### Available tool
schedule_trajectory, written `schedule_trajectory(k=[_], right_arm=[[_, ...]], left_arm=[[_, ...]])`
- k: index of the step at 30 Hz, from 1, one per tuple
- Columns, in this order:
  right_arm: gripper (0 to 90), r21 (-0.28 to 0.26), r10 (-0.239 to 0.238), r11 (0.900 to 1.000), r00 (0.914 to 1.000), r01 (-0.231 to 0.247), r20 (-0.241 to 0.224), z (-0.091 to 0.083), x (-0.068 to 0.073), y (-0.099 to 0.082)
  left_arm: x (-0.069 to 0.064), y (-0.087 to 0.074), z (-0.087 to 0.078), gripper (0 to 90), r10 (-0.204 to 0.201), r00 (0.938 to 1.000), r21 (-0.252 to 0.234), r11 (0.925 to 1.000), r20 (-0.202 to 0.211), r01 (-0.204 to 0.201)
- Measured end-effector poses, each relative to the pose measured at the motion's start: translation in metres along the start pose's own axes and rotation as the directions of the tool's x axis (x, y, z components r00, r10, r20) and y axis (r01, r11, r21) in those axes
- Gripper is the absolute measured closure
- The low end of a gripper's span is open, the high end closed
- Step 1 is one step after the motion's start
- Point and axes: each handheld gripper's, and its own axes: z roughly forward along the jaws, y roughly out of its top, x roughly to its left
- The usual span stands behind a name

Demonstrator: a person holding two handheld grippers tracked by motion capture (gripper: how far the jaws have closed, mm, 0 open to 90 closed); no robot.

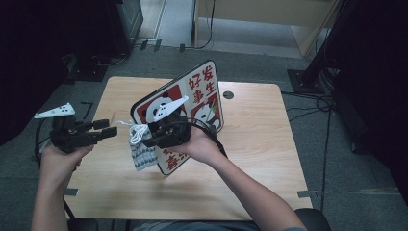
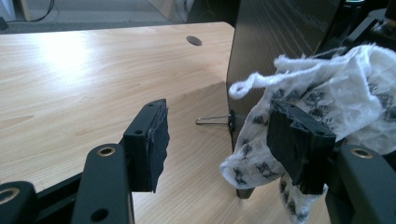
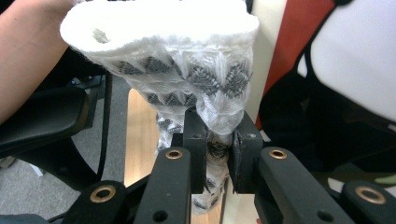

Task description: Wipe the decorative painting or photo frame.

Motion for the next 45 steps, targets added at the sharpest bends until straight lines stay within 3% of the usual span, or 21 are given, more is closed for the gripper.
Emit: schedule_trajectory(k=[26, 45], right_arm=[[80.9, 0.016, 0.027, 0.9995, 0.9996, -0.026, -0.008, 0.009, -0.004, -0.028], [80.8, 0.039, 0.047, 0.9982, 0.9989, -0.046, -0.006, 0.015, -0.006, -0.045]], left_arm=[[-0.004, 0.003, 0.0, 40.6, 0.011, 0.9999, 0.006, 0.9999, 0.01, -0.011], [-0.018, 0.009, 0.005, 41.2, 0.041, 0.9987, 0.014, 0.9991, 0.031, -0.041]])
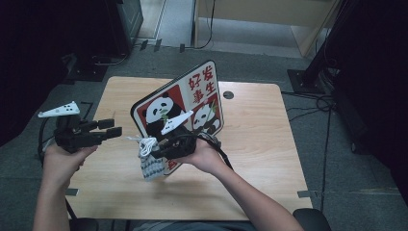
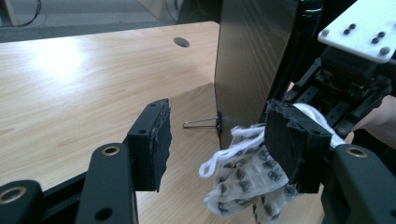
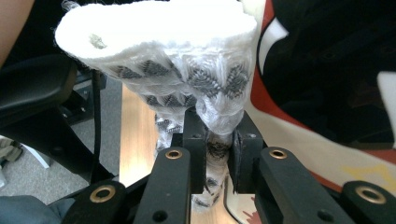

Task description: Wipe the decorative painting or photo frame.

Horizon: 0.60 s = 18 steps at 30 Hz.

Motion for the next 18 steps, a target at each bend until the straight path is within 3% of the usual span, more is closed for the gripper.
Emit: schedule_trajectory(k=[18], right_arm=[[80.7, 0.029, 0.012, 0.9995, 0.9999, -0.012, 0.01, 0.011, -0.001, -0.021]], left_arm=[[-0.014, 0.006, 0.014, 43.0, 0.037, 0.9985, 0.03, 0.9988, 0.041, -0.038]])
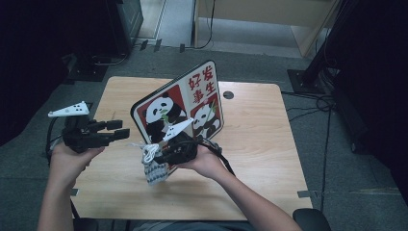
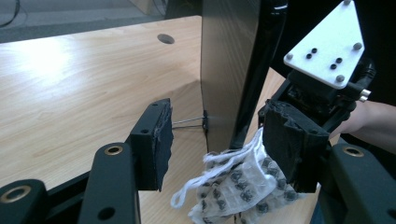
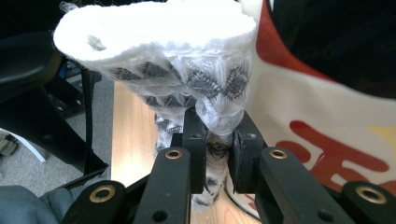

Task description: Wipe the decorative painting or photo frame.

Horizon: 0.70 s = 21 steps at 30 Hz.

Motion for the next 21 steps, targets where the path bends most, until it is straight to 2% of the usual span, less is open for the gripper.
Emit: schedule_trajectory(k=[5, 10, 21], right_arm=[[80.6, 0.004, -0.001, 1.0, 1.0, 0.001, 0.003, 0.003, -0.002, -0.006], [80.4, 0.011, 0.002, 0.9999, 1.0, -0.002, 0.003, 0.006, -0.003, -0.013], [80.2, 0.018, -0.008, 0.9998, 0.9999, 0.008, 0.01, 0.009, -0.005, -0.021]], left_arm=[[-0.003, 0.001, 0.006, 43.3, 0.003, 0.9999, 0.015, 0.9999, 0.014, -0.003], [-0.006, 0.003, 0.01, 44.0, 0.005, 0.9994, 0.01, 0.9999, 0.035, -0.005], [-0.009, 0.002, 0.033, 46.8, -0.001, 0.999, 0.044, 0.999, 0.044, -0.001]])
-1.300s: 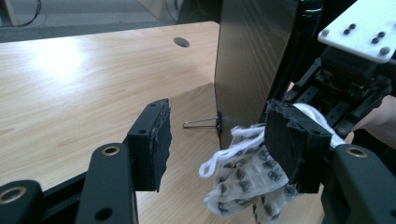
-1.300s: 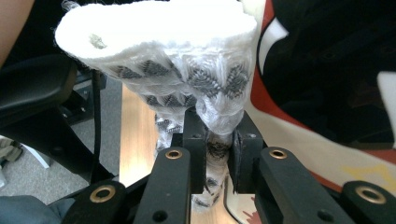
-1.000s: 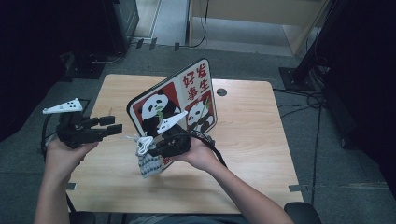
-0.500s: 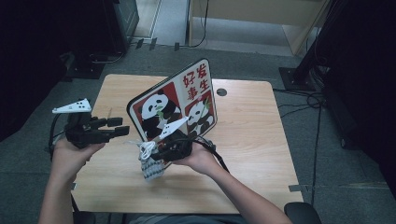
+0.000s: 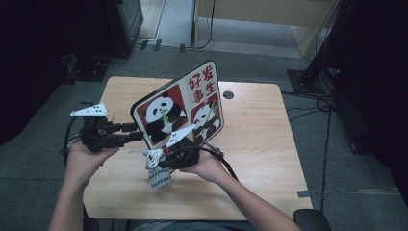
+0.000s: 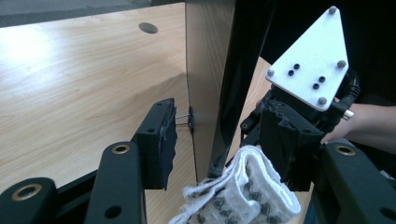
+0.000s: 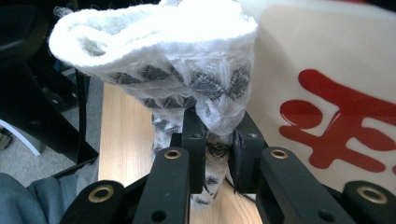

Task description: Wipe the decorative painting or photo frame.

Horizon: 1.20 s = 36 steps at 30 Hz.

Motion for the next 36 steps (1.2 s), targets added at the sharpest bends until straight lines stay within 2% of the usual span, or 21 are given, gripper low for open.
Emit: schedule_trajectory(k=[10, 17, 22, 27, 32, 36], right_arm=[[80.2, -0.005, 0.006, 1.0, 1.0, -0.006, 0.002, 0.002, 0.0, -0.006], [80.2, -0.011, -0.001, 0.9999, 1.0, 0.001, 0.003, 0.0, 0.001, -0.009], [80.2, -0.01, -0.008, 0.9999, 0.9999, 0.008, 0.009, -0.004, 0.0, -0.011], [80.3, -0.016, -0.004, 0.9999, 0.9997, 0.004, 0.025, -0.012, -0.003, -0.012], [80.4, -0.028, 0.001, 0.9996, 0.9994, 0.0, 0.036, -0.023, -0.004, -0.013], [80.7, -0.033, -0.007, 0.9994, 0.9999, 0.007, 0.015, -0.034, -0.003, -0.012]], left_arm=[[0.001, 0.003, 0.014, 51.4, 0.0, 1.0, 0.014, 0.9999, 0.009, 0.0], [0.004, 0.004, 0.018, 61.6, -0.007, 0.9999, 0.015, 0.9999, 0.011, 0.007], [0.004, 0.004, 0.02, 68.1, -0.006, 0.9993, 0.016, 0.9999, 0.037, 0.005], [0.003, 0.005, 0.02, 73.5, -0.002, 0.9988, 0.018, 0.9998, 0.05, 0.001], [0.003, 0.004, 0.02, 74.2, -0.01, 0.9985, 0.015, 0.9999, 0.054, 0.009], [0.003, 0.004, 0.02, 74.2, -0.011, 0.9985, 0.014, 0.9998, 0.054, 0.011]])
